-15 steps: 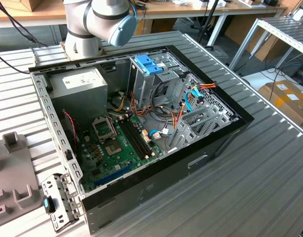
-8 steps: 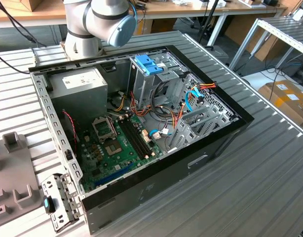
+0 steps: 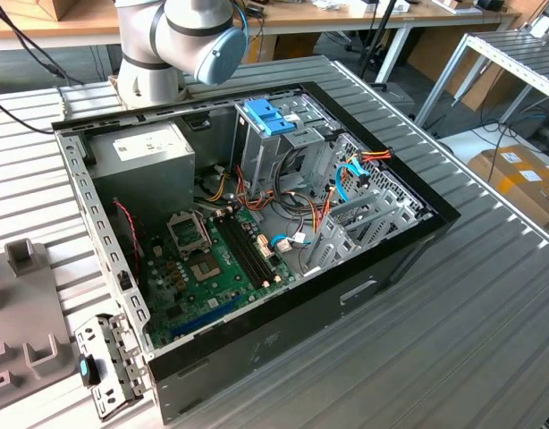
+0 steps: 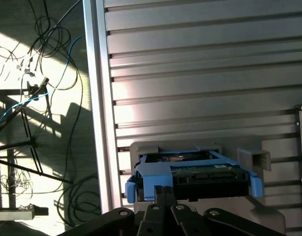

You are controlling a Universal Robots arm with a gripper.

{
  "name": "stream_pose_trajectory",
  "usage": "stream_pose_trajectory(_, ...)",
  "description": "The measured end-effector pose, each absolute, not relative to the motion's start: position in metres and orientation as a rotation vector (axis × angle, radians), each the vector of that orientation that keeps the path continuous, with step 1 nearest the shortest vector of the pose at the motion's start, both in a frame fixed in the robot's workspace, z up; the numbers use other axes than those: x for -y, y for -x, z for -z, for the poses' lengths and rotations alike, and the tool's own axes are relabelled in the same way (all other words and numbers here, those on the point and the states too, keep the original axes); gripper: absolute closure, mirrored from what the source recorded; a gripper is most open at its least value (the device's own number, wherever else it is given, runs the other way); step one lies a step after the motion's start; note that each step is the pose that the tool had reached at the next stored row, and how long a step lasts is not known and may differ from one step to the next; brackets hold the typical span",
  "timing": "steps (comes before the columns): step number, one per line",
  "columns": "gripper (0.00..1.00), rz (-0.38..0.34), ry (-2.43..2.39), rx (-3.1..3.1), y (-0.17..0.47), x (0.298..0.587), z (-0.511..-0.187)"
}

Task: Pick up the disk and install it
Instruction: 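Pick up the disk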

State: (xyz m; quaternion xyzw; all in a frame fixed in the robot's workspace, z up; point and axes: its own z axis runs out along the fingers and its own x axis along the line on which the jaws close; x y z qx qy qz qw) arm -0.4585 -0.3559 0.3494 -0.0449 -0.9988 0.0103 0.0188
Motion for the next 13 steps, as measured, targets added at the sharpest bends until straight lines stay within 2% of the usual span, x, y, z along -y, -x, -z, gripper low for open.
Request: stream_pose_trajectory(13,0.89,-0.033,0.090,3.103,0.4585,0.3559,-0.3494)
